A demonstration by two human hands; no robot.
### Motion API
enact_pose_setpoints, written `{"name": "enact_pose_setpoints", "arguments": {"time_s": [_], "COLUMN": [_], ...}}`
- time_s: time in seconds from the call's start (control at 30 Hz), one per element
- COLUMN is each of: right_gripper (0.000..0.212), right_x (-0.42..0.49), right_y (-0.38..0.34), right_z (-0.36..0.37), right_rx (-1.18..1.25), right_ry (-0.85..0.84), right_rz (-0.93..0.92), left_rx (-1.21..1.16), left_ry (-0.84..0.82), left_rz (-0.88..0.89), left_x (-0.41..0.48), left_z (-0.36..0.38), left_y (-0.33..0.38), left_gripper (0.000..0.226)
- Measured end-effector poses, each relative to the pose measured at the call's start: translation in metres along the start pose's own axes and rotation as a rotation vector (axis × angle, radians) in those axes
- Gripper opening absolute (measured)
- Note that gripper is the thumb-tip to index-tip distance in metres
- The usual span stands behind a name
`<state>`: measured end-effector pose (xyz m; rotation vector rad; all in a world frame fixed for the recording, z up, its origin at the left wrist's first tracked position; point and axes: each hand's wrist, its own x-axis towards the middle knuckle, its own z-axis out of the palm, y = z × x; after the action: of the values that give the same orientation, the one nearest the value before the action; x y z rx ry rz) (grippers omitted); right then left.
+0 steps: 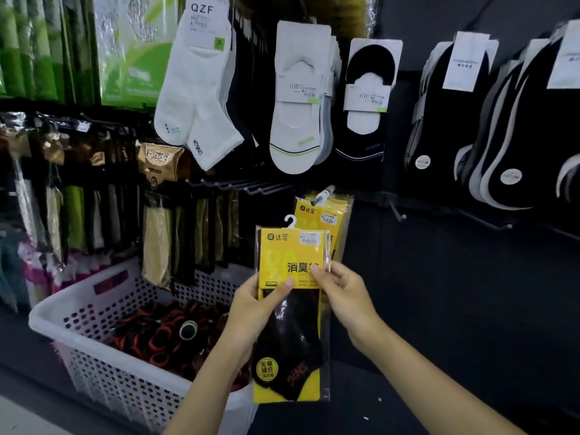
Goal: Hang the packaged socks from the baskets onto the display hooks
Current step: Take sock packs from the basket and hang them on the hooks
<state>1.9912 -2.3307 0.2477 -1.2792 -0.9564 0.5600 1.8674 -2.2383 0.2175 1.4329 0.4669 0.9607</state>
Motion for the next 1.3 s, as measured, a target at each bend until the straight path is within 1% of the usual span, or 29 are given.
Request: {"name": "enact_pose_setpoints", "arguments": {"time_s": [0.13,0.2,0.33,0.43,0.53,0.7,0.83,1.0,1.07,1.17,1.23,1.3], "right_gripper": [0.011,0.010,0.012,0.012,0.017,0.026,0.034,0.045,0.042,0.023,0.015,0.010], "right_x": [0.000,0.004,0.016,0.030,0.045,0.071,0.092,0.120,0.128,0.125,0.109,0.083], "right_y": [0.001,0.000,-0.005,-0.006,-0.002,0.013,0.028,0.043,0.050,0.064,0.073,0.079], "right_z": [-0.012,-0.017,-0.019,-0.015,-0.013,-0.017,-0.026,-0.035,-0.042,-0.057,-0.068,-0.077], "right_rx": [0.046,0.068,0.020,-0.017,-0.050,-0.090,-0.080,-0.054,-0.050,-0.025,-0.058,-0.086], "right_ry": [0.218,0.286,0.313,0.302,0.326,0.398,0.468,0.522,0.536,0.517,0.512,0.472], "right_rz": [-0.099,-0.118,-0.119,-0.122,-0.073,0.046,0.103,0.193,0.248,0.315,0.311,0.308], "left_rx": [-0.053,-0.059,-0.075,-0.064,-0.042,0.072,0.180,0.247,0.265,0.287,0.301,0.282], "left_ry": [-0.046,-0.060,-0.041,-0.001,0.019,0.022,0.019,0.005,-0.008,-0.009,0.007,0.007], "left_rz": [0.048,0.067,0.073,0.095,0.103,0.106,0.131,0.133,0.129,0.095,0.059,0.020], "left_x": [0.003,0.004,0.007,0.010,0.016,0.039,0.070,0.112,0.125,0.132,0.124,0.106], "left_z": [0.010,0.013,0.018,0.019,0.019,0.028,0.038,0.049,0.053,0.055,0.055,0.053], "left_y": [0.002,0.002,0.001,0.001,0.000,-0.014,-0.032,-0.047,-0.050,-0.057,-0.065,-0.078], "left_gripper": [0.044,0.047,0.051,0.050,0.048,0.047,0.048,0.051,0.053,0.053,0.054,0.055]}}
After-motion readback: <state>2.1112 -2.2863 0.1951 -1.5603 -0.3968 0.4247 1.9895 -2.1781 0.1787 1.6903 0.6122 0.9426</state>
